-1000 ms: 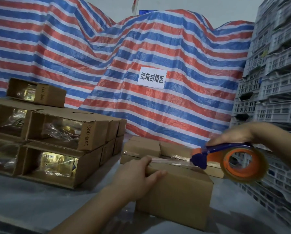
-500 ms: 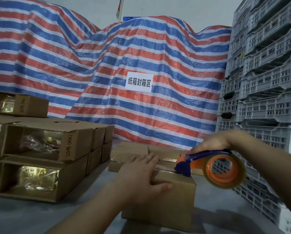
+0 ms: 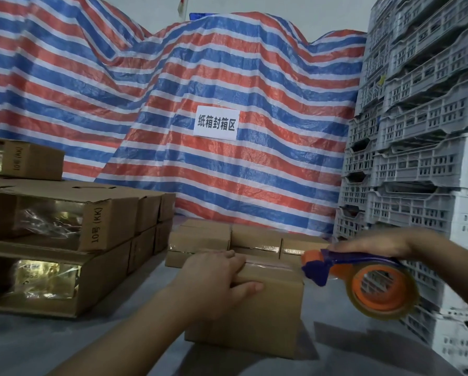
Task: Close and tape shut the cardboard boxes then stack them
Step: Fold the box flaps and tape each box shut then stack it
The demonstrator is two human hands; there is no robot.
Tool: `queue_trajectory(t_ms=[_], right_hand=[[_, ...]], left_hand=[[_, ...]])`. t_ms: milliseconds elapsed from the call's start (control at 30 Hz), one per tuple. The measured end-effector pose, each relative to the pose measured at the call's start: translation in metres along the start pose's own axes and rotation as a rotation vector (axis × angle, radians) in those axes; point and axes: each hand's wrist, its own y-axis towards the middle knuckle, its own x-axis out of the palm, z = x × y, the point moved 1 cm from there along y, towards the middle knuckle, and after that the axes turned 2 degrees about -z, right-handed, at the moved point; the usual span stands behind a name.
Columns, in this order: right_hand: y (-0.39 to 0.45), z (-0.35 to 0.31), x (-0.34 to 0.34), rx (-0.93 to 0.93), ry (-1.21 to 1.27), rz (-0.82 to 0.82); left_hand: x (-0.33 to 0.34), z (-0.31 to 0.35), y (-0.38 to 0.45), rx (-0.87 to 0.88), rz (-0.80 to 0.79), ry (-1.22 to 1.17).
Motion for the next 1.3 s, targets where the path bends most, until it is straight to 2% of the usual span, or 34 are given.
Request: queue_trajectory(t_ms=[133, 233, 367, 467, 533, 867, 967, 1133, 1300], right_hand=[[0.011, 0.014, 0.020, -0.033, -0.034, 0.052], [0.016, 0.025, 0.027, -0.085, 0.116, 0.024], [0.018, 0.031, 0.032, -0.118, 0.182, 0.044], [0.015, 0.032, 0.036, -0.130, 0.212, 0.023], [0.014, 0.035, 0.038, -0.167, 0.203, 0.050], [0.002, 0.053, 0.015, -0.190, 0.263, -0.036], [-0.014, 0.035, 0.005, -0.145, 0.039, -0.019], [-0.020, -0.027, 0.002, 0.014, -0.567, 0.115], [-0.027, -0.089, 0.021, 0.093, -0.916, 0.250]], left_hand=[[-0.005, -0.001, 0.004, 0.023, -0.057, -0.008], [-0.017, 0.009, 0.014, -0.007, -0.123, -0.013], [-0.025, 0.045, 0.029, 0.070, -0.083, 0.004], [-0.016, 0.066, 0.037, 0.116, -0.199, -0.148], [-0.007, 0.070, 0.038, 0.131, -0.245, -0.124], [-0.002, 0.068, 0.034, 0.117, -0.188, -0.011], [0.000, 0.068, 0.034, 0.123, -0.168, -0.009], [-0.001, 0.071, 0.033, 0.125, -0.159, -0.045], [-0.001, 0.071, 0.034, 0.123, -0.169, -0.046]])
